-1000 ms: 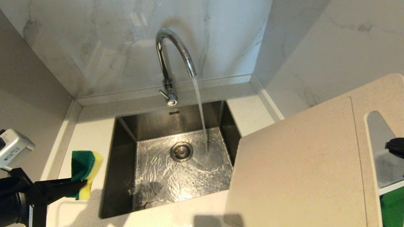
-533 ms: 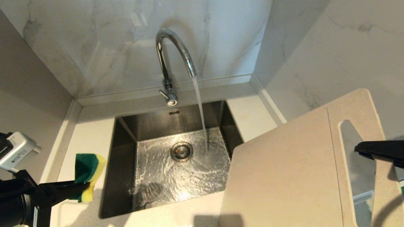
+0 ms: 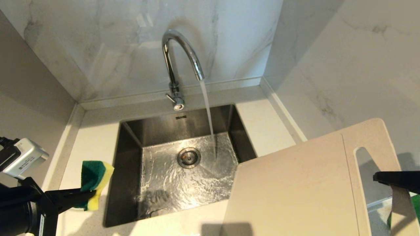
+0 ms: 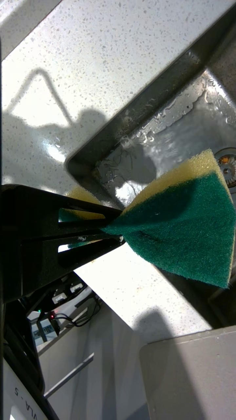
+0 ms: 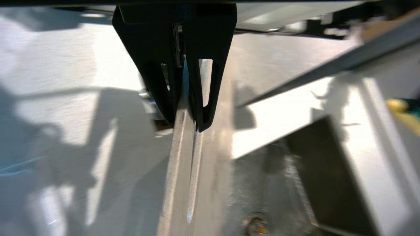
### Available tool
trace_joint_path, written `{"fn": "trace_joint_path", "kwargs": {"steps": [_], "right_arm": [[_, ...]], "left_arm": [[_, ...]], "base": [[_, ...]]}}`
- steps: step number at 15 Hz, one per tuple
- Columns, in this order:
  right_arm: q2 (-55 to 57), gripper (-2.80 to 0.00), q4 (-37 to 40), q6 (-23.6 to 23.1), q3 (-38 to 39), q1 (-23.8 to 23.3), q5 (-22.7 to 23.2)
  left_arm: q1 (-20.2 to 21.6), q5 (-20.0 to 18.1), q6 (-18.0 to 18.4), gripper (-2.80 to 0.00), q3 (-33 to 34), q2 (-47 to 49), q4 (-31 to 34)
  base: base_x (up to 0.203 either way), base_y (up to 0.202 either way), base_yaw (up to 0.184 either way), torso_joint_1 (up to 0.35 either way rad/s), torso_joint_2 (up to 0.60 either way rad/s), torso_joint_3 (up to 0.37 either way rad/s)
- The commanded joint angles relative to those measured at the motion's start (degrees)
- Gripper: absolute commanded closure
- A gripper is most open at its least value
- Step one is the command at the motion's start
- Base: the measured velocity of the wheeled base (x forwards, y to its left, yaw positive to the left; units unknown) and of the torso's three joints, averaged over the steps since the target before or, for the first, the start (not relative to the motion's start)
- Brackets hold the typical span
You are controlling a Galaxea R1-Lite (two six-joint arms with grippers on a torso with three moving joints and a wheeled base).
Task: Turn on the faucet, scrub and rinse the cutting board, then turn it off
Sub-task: Put down the cutting board
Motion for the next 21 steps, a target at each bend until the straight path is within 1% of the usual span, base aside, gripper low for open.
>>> {"fn": "trace_joint_path", "kwargs": {"steps": [1,3,5,7,9,13,15,17,19,21], "right_arm": [[0.2,0.0,0.2,-3.4,1.8,0.0,-2.7],[0.6,0.0,-0.3,-5.1,3.6,0.0,-3.5],[0.2,0.0,-0.4,-9.7,5.6,0.0,-4.1],[0.8,0.0,-0.8,-11.4,6.9,0.0,-4.9],[1.8,0.0,-2.5,-12.8,8.5,0.0,-5.0],[5.3,0.0,-7.3,-18.4,14.0,0.0,-5.2],[8.4,0.0,-10.3,-19.1,16.3,0.0,-5.1],[11.7,0.0,-15.0,-18.9,18.7,0.0,-5.1],[13.4,0.0,-23.1,-18.3,22.2,0.0,-4.6],[16.9,0.0,-33.0,-18.5,27.0,0.1,-4.5]], "left_arm": [[0.0,0.0,0.0,0.0,0.1,0.2,-0.1],[0.0,0.0,0.0,0.0,0.2,0.4,-0.2],[0.0,-0.2,0.0,0.0,0.2,0.4,-0.2],[0.0,-0.2,0.0,0.0,0.2,0.4,-0.2],[0.0,-0.2,0.0,0.0,0.2,0.2,-0.2],[0.0,-0.2,0.0,0.0,0.4,0.0,-0.2],[0.0,-0.1,0.0,0.0,0.3,0.0,-0.2],[0.0,-0.2,0.0,0.0,0.3,0.0,-0.2],[0.0,-0.1,-0.1,0.0,0.4,-0.1,-0.2],[0.0,-0.2,-0.3,0.0,0.4,-0.4,-0.2]], "base": [[0.0,0.0,0.0,0.0,0.0,0.0],[0.0,0.0,0.0,0.0,0.0,0.0],[0.0,0.0,0.0,0.0,0.0,0.0],[0.0,0.0,0.0,0.0,0.0,0.0],[0.0,0.0,0.0,0.0,0.0,0.0],[0.0,0.0,0.0,0.0,0.0,0.0],[0.0,0.0,0.0,0.0,0.0,0.0],[0.0,0.0,0.0,0.0,0.0,0.0],[0.0,0.0,0.0,0.0,0.0,0.0],[0.0,0.0,0.0,0.0,0.0,0.0]]}}
